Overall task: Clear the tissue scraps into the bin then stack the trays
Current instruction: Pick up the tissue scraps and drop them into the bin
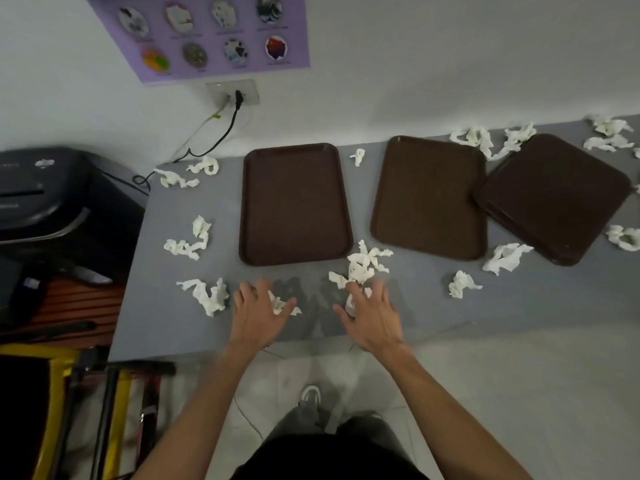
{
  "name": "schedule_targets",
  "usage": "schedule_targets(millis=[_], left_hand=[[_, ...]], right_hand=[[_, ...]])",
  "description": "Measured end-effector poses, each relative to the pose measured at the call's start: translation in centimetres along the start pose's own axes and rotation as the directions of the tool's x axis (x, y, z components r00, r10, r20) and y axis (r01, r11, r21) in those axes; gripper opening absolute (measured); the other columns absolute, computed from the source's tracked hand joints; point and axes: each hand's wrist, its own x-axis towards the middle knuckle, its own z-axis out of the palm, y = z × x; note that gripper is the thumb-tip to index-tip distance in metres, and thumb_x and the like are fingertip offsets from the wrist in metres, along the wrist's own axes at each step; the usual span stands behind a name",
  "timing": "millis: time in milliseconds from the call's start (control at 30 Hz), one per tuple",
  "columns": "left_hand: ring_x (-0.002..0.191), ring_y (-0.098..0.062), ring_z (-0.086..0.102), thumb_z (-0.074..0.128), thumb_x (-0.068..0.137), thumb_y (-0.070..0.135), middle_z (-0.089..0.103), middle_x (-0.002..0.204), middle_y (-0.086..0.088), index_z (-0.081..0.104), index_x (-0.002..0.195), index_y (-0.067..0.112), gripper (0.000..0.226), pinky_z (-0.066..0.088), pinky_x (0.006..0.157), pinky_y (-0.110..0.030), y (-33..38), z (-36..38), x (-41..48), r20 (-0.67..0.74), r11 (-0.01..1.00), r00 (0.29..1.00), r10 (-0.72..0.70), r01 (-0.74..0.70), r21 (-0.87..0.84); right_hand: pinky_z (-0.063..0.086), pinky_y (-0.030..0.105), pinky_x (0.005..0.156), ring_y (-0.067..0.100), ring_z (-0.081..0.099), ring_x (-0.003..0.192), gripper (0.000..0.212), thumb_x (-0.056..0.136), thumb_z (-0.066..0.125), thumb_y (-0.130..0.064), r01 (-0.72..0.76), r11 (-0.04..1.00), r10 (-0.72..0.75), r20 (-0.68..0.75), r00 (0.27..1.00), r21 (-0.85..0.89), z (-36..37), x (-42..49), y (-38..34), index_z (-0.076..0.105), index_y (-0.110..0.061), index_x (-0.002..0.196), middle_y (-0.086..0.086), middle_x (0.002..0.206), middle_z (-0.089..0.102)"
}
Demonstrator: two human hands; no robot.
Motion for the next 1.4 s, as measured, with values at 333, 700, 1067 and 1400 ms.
schedule_targets(millis=[333,700,1067,1400], left_hand=[[0.105,-0.038,0.050,0.049,0.094,0.068,0.044,0.122,-0.015,0.044,0.130,0.016,0.063,0.050,0.088,-0.051,-1.5,2.2,1.0,0.156,0.976,0.986,0.049,-0.080,0.203],[0.113,-0.040,0.059,0.050,0.101,0.013,0.062,0.125,-0.016,0.059,0.121,0.015,0.022,0.046,0.096,-0.044,1.9,1.2,2.7,0.293,0.985,0.946,0.138,-0.099,-0.144],[0.081,-0.008,0.061,0.049,0.107,0.034,0.068,0.089,0.003,0.059,0.105,0.024,0.014,0.036,0.071,-0.029,17.5,1.5,-0.8,0.317,0.871,0.880,0.353,-0.185,-0.454],[0.067,-0.003,0.061,0.053,0.106,0.035,0.068,0.075,0.007,0.063,0.095,0.025,0.019,0.046,0.068,-0.030,34.2,8.7,-6.7,0.308,0.827,0.854,0.419,-0.219,-0.518]], right_hand=[[0.053,0.048,0.079,0.035,0.053,0.101,0.018,0.101,0.050,-0.001,-0.079,0.988,0.077,0.022,0.997,0.131,3.1,0.2,0.6,0.051,-0.008,0.118,0.013,0.121,0.042],[0.039,0.026,0.077,0.020,0.064,0.092,0.012,0.109,0.054,-0.020,-0.273,0.747,0.326,0.023,0.945,0.606,-0.4,-2.3,0.0,0.065,-0.020,0.103,0.000,0.103,0.070],[0.052,0.037,0.076,0.013,0.067,0.078,0.008,0.109,0.052,-0.032,-0.224,0.513,0.520,-0.092,0.849,0.829,-8.9,-7.2,6.3,0.052,-0.028,0.116,-0.008,0.090,0.071],[0.055,0.048,0.075,0.020,0.068,0.079,0.010,0.107,0.056,-0.037,-0.270,0.484,0.594,-0.087,0.800,0.832,-15.4,-14.2,23.5,0.058,-0.029,0.102,-0.003,0.088,0.073]])
